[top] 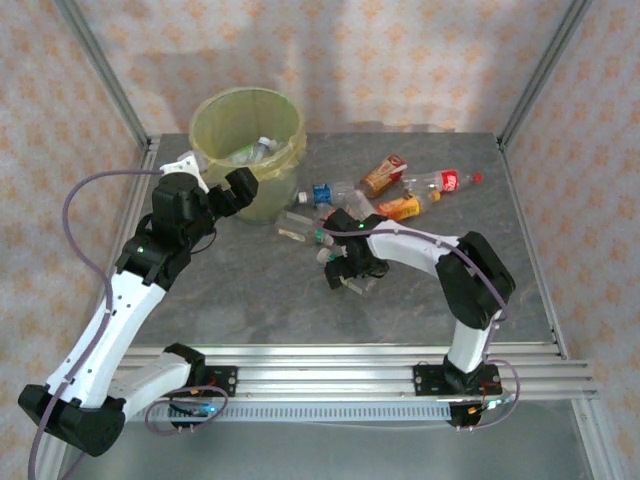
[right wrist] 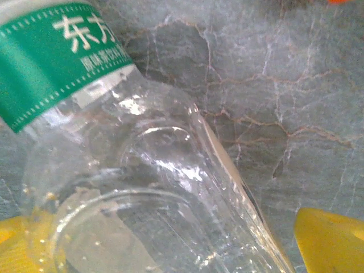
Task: Put the plastic bottles in the bin
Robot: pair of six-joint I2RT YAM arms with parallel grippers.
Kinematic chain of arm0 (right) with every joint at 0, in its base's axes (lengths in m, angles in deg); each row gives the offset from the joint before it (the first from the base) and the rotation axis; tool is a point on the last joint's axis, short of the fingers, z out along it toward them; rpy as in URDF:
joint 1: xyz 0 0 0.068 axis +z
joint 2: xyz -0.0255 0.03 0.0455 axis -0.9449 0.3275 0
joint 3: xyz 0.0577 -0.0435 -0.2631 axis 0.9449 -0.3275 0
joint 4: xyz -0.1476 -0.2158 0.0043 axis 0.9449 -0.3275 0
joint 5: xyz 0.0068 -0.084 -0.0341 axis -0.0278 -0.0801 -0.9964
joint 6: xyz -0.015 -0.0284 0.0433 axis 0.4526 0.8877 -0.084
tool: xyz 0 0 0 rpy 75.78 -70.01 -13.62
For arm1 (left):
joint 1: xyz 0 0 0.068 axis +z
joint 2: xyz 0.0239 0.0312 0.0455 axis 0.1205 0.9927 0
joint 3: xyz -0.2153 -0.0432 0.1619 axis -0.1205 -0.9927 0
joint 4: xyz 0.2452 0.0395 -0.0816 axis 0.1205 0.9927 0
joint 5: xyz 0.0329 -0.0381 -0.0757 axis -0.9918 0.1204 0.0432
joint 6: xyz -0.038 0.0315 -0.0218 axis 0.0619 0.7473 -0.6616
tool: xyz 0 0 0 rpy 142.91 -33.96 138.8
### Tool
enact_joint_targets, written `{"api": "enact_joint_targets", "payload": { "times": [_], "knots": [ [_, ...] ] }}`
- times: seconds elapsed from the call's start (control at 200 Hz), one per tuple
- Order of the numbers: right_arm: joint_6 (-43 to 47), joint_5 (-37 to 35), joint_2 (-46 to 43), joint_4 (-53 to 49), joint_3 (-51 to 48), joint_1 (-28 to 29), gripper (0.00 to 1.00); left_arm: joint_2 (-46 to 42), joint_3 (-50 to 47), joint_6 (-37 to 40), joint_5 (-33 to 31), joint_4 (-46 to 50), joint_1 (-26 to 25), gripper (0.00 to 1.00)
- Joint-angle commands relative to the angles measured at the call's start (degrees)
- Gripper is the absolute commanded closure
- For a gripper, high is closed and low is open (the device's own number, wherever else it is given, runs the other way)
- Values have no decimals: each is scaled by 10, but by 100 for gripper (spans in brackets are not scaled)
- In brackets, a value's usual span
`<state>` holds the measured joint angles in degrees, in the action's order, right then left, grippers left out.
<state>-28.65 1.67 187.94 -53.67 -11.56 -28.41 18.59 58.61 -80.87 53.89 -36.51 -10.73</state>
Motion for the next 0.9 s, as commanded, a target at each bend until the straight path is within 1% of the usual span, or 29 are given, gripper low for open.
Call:
{"api": "enact_joint_targets", "payload": {
  "times": [0.0,0.155,0.235,0.4,0.47,0.596,0.701,0.806,0.896],
  "knots": [
    [-13,8,-18,6,-19,2,1,-1,19,4,-11,1,-5,0],
    [-18,10,-25,17,-39,5,0,-2,22,5,-10,8,-5,0],
    [-18,9,-32,26,-48,7,4,-3,22,5,-12,10,-4,0],
    [-17,-5,-44,50,-62,11,18,-3,20,4,-13,11,-5,0],
    [-17,-12,-50,60,-65,11,22,-3,21,4,-13,12,-5,0],
    [-14,-20,-64,74,-69,12,37,-2,23,6,-15,18,-5,0],
    [-12,-20,-82,83,-71,12,46,-3,26,10,-18,22,-5,0],
    [-5,-21,-106,92,-76,12,53,-4,28,11,-19,23,-5,0],
    [0,-20,-132,100,-85,12,54,-1,29,11,-17,24,-5,0]
  ]
}}
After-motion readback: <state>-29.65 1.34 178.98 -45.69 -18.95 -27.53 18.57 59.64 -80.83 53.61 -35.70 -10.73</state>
